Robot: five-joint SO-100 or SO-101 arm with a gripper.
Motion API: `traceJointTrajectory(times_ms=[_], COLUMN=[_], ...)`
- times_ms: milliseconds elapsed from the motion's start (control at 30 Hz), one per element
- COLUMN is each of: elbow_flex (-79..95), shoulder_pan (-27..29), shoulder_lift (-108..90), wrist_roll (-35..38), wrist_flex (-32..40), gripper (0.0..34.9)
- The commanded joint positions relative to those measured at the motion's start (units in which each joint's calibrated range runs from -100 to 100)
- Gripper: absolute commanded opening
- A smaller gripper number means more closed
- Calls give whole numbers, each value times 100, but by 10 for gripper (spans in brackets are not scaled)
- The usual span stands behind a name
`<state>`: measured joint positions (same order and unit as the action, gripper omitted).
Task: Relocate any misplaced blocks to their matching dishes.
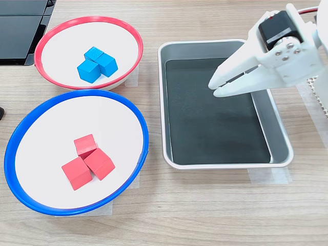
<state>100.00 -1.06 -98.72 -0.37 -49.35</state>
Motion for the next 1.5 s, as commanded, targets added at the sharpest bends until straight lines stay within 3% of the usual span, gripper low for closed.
traceJointTrajectory(times_ms=[0,1467], elbow_flex=[0,-27], shoulder_pan=[64,36], shoulder_lift=[-26,26], wrist_roll=[-29,10], wrist_flex=[85,94], gripper=[3,3])
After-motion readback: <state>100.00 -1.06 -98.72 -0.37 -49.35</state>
